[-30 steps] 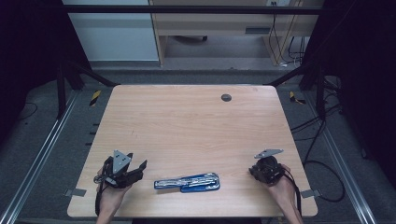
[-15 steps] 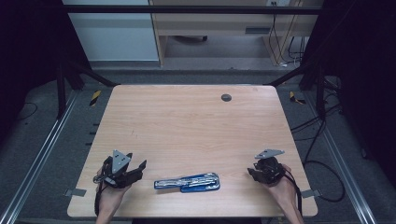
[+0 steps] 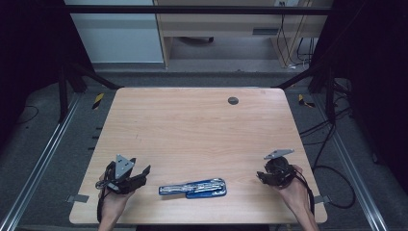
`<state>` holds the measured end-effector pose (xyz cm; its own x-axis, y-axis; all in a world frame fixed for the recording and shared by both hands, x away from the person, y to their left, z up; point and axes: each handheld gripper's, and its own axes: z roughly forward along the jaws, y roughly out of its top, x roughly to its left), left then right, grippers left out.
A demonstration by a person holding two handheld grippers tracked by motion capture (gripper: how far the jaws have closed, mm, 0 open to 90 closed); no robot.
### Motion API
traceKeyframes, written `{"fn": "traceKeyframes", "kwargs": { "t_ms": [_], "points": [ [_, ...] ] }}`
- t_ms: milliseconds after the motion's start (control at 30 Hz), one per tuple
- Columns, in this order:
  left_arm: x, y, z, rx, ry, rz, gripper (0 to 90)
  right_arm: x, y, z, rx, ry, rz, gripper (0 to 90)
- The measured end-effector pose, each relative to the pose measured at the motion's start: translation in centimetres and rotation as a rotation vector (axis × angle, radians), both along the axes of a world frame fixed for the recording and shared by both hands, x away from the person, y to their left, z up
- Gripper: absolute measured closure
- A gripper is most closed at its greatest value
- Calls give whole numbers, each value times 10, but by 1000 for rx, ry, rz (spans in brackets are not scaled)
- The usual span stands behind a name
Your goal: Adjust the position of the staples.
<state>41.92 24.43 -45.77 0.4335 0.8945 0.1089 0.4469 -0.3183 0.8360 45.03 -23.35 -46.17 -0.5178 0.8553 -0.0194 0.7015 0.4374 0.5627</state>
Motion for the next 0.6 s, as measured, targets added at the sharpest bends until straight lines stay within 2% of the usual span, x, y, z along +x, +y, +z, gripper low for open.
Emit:
{"fn": "traceKeyframes", "kwargs": {
  "t_ms": [33,67,100,200,233,300,400,433,600],
  "points": [
    [0,0,0,1,0,0,383,0,0,-1,5,11,-3,591],
    [0,0,0,0,0,1,383,0,-1,-3,-11,6,5,601],
    [0,0,0,-1,-1,3,383,0,-1,-2,-7,27,5,623],
    [0,0,0,-1,1,3,384,0,-1,-4,4,37,9,651],
    [0,0,0,-1,3,3,384,1,0,-5,-3,28,19,663],
    [0,0,0,-3,5,3,388,0,2,-6,5,52,19,689],
    [0,0,0,-1,4,2,388,1,4,-8,-3,60,18,700],
    [0,0,0,0,5,3,388,2,3,-10,-10,49,18,708],
    [1,1,0,-1,11,4,388,3,3,-10,0,58,11,745]
  ]
}}
